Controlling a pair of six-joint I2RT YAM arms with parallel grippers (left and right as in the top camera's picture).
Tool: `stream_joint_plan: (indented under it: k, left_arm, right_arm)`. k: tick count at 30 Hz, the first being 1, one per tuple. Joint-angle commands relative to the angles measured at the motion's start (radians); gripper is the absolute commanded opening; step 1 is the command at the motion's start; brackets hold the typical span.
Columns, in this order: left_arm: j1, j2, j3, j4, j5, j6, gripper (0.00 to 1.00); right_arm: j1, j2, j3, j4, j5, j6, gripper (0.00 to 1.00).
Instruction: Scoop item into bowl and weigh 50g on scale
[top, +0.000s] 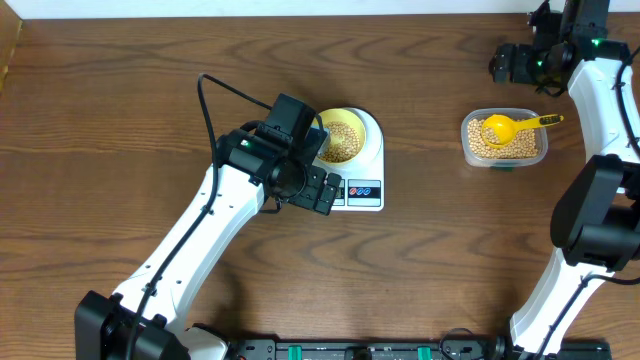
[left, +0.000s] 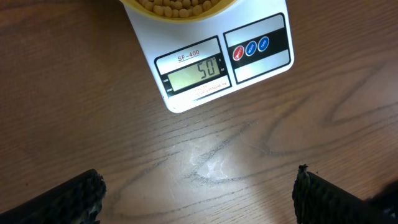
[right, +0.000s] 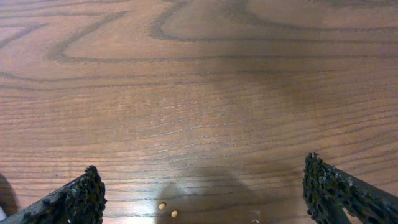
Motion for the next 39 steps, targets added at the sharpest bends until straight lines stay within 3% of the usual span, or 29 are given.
stream_joint_plan:
  k: [1,39]
  left_arm:
    - [-0.003,-0.002,-0.005,0.001,-0.013,-0.013,0.98]
    - [-0.003,-0.002,-0.005,0.002,-0.013,-0.013,0.98]
  right_arm:
    - [0.007,0.008,0.009,0.002,-0.008,0.01,0.99]
    - [-0.028,0.008,0.009,-0.002,-0.008,0.01,0.99]
